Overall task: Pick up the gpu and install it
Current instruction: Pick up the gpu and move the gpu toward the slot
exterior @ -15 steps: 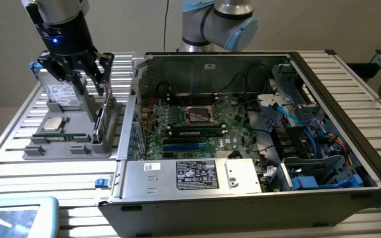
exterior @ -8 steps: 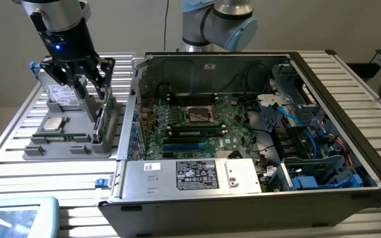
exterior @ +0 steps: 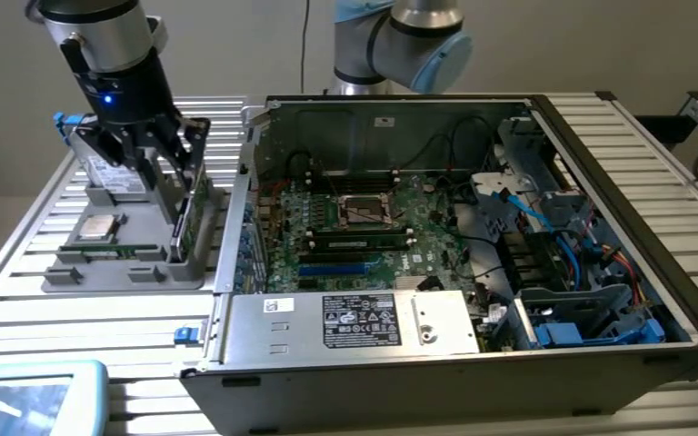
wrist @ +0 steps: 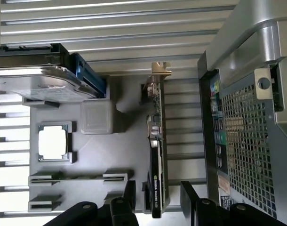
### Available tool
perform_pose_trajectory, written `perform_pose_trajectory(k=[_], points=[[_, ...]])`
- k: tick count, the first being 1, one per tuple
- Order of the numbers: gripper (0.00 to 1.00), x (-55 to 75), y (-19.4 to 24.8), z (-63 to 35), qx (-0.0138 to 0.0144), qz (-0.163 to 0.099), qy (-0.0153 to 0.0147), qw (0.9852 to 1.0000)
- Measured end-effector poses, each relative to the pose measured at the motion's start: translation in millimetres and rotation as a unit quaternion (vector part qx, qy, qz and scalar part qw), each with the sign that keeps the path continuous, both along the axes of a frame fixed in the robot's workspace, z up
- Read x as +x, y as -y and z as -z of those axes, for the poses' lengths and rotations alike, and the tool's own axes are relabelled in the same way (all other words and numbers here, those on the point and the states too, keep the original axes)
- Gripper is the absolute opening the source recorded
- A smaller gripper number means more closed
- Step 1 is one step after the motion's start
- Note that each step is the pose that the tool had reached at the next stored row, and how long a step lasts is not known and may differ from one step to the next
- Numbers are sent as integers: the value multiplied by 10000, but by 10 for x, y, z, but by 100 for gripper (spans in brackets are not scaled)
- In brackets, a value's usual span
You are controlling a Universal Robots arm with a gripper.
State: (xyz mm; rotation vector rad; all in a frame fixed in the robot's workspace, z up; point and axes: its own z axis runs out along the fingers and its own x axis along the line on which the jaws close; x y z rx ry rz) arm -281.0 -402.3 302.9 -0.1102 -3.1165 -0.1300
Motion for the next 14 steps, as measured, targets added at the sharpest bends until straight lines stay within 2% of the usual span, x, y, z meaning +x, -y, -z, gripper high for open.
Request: perform_pose_trajectory(k=[8,11,14], points=[[50,5,-1,145,0,0,0,10000],[50,67,-1,200,0,4,0,10000],[50,67,-8,253,0,5,-22,10000]])
